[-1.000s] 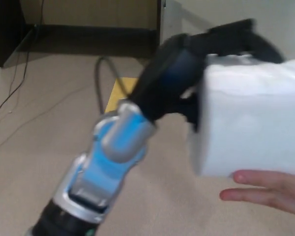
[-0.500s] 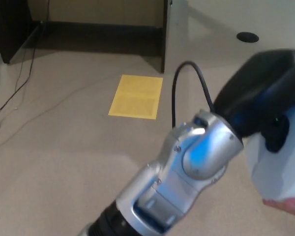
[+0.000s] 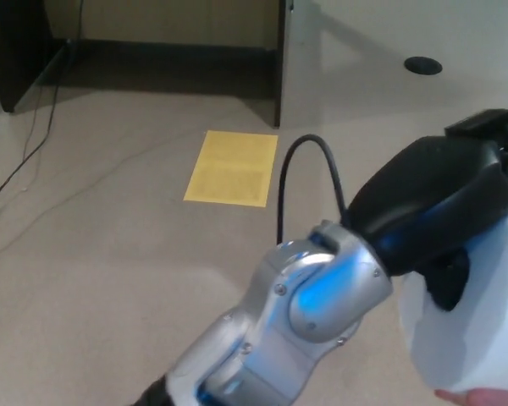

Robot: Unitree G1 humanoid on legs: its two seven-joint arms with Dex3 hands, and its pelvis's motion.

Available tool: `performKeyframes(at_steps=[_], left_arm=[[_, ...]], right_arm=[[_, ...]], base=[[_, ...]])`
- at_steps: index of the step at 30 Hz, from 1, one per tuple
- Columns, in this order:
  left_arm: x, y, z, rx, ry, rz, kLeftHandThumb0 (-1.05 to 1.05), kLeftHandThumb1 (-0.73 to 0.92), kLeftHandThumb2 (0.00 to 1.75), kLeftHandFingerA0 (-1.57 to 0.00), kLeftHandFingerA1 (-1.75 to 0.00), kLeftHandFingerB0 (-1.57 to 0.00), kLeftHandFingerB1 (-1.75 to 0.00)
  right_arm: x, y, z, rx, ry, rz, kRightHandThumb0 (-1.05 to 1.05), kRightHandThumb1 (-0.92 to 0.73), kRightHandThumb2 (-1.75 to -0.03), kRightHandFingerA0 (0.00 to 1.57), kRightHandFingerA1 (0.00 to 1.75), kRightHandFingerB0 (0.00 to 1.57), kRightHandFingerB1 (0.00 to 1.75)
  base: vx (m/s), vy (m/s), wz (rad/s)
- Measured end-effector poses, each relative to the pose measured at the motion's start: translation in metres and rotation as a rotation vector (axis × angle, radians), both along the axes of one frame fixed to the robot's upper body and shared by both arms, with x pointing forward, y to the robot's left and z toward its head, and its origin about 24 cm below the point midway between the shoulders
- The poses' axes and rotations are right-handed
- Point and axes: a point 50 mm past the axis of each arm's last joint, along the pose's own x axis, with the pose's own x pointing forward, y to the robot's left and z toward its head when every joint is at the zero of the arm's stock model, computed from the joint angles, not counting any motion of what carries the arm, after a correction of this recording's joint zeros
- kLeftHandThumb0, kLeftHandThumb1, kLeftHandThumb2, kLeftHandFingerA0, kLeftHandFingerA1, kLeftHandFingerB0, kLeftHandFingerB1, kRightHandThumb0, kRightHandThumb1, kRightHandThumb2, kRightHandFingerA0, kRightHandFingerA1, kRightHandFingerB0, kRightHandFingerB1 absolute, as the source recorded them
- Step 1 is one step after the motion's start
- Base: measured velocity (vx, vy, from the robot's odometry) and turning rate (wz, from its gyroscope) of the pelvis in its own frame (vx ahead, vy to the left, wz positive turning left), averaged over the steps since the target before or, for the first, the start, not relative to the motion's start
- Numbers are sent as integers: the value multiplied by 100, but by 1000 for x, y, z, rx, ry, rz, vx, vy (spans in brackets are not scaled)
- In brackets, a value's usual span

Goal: A person is holding a toilet paper roll and the robot extends its left hand to grab the roll by inserting its thumb into the gap in the middle and brings its hand down by its side. Then it extends its arm again to hand the toilet paper roll back to the person.

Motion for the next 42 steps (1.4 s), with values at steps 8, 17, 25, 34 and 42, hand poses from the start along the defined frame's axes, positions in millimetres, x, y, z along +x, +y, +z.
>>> performKeyframes(at_steps=[8,17,25,34,42], left_arm=[[8,35,13,46,10,53,-78,47,54,0,0,0,0],[15,82,42,35,41,85,-59,38,73,0,-7,0,-1],[17,126,64,20,64,141,-58,38,72,0,-7,0,-1],[14,185,56,-42,175,212,-47,33,69,-3,-41,-5,-12],[6,232,-26,-136,485,324,-39,38,58,-20,-38,-13,-30]], right_arm=[[-2,0,-2,-2,11,-2,-31,-65,-59,74,63,58,45],[-1,2,-2,0,10,4,-32,-66,-60,73,60,59,45],[-3,2,-3,-2,16,10,-33,-66,-60,73,60,58,44],[-3,1,-3,-7,18,12,-33,-66,-59,75,67,59,46],[-6,-2,-3,-11,22,7,-33,-66,-60,74,62,58,45]], base=[[0,0,0],[0,0,0],[0,0,0],[0,0,0],[0,0,0]])
